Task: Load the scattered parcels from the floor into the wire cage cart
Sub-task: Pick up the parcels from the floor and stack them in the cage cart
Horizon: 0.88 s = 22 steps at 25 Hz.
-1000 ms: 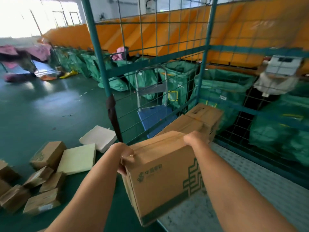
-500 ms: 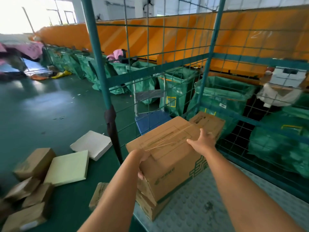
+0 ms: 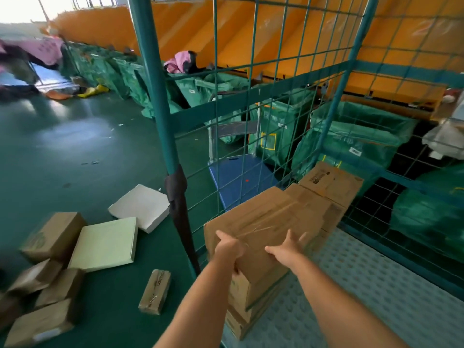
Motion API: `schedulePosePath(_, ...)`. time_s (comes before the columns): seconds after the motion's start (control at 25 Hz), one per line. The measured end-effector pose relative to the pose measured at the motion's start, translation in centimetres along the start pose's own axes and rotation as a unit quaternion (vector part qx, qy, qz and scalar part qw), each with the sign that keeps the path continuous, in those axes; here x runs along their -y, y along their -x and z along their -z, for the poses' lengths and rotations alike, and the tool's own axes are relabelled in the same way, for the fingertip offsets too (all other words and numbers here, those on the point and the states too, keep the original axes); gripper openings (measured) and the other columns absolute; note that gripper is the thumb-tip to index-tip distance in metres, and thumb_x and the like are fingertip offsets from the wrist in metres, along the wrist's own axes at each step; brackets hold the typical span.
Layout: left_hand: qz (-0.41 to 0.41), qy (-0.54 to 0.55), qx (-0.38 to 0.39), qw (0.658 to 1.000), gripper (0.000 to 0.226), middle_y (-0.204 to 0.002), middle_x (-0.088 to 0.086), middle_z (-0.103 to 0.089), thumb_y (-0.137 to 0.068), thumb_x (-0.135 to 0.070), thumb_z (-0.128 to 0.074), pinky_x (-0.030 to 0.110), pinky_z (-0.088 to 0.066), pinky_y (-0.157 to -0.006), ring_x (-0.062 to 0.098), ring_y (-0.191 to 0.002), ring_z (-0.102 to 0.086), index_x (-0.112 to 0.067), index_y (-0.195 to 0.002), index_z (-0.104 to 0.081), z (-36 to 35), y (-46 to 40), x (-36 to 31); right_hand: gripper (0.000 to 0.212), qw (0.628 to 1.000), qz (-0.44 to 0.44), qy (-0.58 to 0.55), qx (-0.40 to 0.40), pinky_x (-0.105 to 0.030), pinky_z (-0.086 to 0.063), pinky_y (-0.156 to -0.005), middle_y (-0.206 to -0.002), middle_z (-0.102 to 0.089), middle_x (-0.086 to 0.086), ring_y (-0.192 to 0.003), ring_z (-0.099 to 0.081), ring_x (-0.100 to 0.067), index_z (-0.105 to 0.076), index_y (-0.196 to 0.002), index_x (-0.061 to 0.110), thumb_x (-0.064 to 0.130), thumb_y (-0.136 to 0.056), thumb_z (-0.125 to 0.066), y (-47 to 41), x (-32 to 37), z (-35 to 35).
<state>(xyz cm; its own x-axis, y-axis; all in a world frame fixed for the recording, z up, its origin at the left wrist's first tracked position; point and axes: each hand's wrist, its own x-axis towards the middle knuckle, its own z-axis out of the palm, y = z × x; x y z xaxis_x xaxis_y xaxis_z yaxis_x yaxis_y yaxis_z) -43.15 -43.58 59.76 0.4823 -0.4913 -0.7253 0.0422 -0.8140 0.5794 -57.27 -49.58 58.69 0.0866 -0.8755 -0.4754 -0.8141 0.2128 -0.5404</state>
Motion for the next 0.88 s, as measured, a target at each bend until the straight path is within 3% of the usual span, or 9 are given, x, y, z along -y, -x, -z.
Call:
schedulePosePath(0.04,-0.006,-0.036,-0.004,0.999,0.095,-0.147,0.026,-0.031,-0.096,-0.027,-0.056,0.045,-0.055,-0.088,0.036,-0.108,-0.060,-0.030,-0.145,0.025,0.1,-0.9,-0.2,0.103,1.000,-0.008,-0.009,0.001,-0.035,-0.024,-0.114,-0.154,0.032,-0.010,-0.149,0.007,-0.029,0.001,-0.155,0.020,0.038,-0.085,-0.072,-0.1,0.2,0.3)
schedulePosePath(0.2,-0.017,-0.074,-0.090,0.993,0.114,-0.147,0.020,-0.023,-0.082,-0.035,-0.075,0.044,-0.046,-0.101,0.036,-0.125,-0.047,-0.018,-0.153,0.013,0.7,-2.5,-1.0,0.106,0.999,-0.006,-0.047,-0.001,-0.036,-0.030,-0.112,-0.155,0.032,-0.007,-0.149,0.000,-0.028,0.001,-0.155,0.021,0.033,-0.082,-0.075,-0.6,-0.2,0.8)
schedulePosePath(0.32,-0.027,-0.081,-0.096,0.992,0.120,-0.146,0.020,-0.021,-0.076,-0.045,-0.077,0.042,-0.052,-0.094,0.033,-0.114,-0.053,-0.016,-0.153,0.010,1.0,-4.0,-1.9,0.101,0.994,-0.009,-0.110,-0.027,-0.034,-0.034,-0.109,-0.158,0.023,-0.006,-0.148,-0.011,-0.026,0.001,-0.155,0.020,0.028,-0.086,-0.072,-1.2,-1.1,1.4)
schedulePosePath(0.44,-0.022,-0.104,-0.106,0.989,0.117,-0.138,0.021,-0.030,-0.073,-0.044,-0.080,0.040,-0.057,-0.085,0.029,-0.096,-0.061,-0.013,-0.153,0.000,1.2,-5.3,-2.7,0.100,0.972,-0.075,-0.222,-0.025,-0.039,-0.031,-0.111,-0.161,0.000,-0.007,-0.146,-0.019,-0.028,0.006,-0.154,0.018,0.020,-0.089,-0.069,-3.3,-2.1,2.5)
schedulePosePath(0.48,-0.010,-0.101,-0.115,0.988,0.114,-0.133,0.022,-0.034,-0.070,-0.043,-0.080,0.040,-0.058,-0.082,0.030,-0.091,-0.061,-0.013,-0.151,-0.006,1.1,-5.5,-2.8,0.096,0.959,-0.109,-0.262,-0.001,-0.041,-0.032,-0.111,-0.160,-0.012,-0.007,-0.143,-0.026,-0.030,0.001,-0.154,0.016,0.021,-0.088,-0.069,-3.9,-2.4,2.6)
schedulePosePath(0.56,0.013,-0.073,-0.122,0.990,0.106,-0.123,0.024,-0.040,-0.066,-0.042,-0.079,0.044,-0.059,-0.077,0.035,-0.085,-0.063,-0.017,-0.144,-0.012,0.7,-5.7,-3.4,0.079,0.925,-0.174,-0.326,0.090,-0.046,-0.040,-0.106,-0.147,-0.040,-0.009,-0.130,-0.045,-0.032,-0.028,-0.149,0.013,0.032,-0.084,-0.069,-4.2,-3.2,2.4)
schedulePosePath(0.64,0.011,-0.059,-0.128,0.990,0.096,-0.114,0.024,-0.044,-0.069,-0.042,-0.078,0.045,-0.060,-0.070,0.036,-0.079,-0.065,-0.019,-0.138,-0.015,-0.4,-5.2,-4.6,0.064,0.903,-0.200,-0.357,0.132,-0.045,-0.047,-0.098,-0.129,-0.053,-0.010,-0.116,-0.053,-0.032,-0.044,-0.135,0.011,0.037,-0.083,-0.069,-4.3,-3.7,3.2)
schedulePosePath(0.8,-0.082,-0.080,-0.110,0.987,0.078,-0.097,0.016,-0.063,-0.069,-0.039,-0.081,0.039,-0.060,-0.063,0.031,-0.074,-0.070,-0.013,-0.118,-0.025,-4.1,-3.1,-8.1,0.098,0.907,-0.100,-0.408,0.021,-0.042,-0.034,-0.110,-0.158,-0.021,-0.007,-0.138,-0.033,-0.031,-0.003,-0.155,0.019,0.015,-0.085,-0.071,-6.0,-3.4,7.7)
schedulePosePath(0.88,-0.129,-0.083,-0.108,0.982,0.066,-0.086,0.014,-0.069,-0.078,-0.040,-0.077,0.034,-0.058,-0.059,0.027,-0.064,-0.071,-0.014,-0.103,-0.022,-6.4,-2.2,-9.8,0.098,0.913,-0.067,-0.401,-0.037,-0.042,-0.030,-0.113,-0.159,-0.019,-0.006,-0.141,-0.029,-0.030,0.000,-0.155,0.019,0.010,-0.086,-0.069,-7.0,-3.7,10.2)
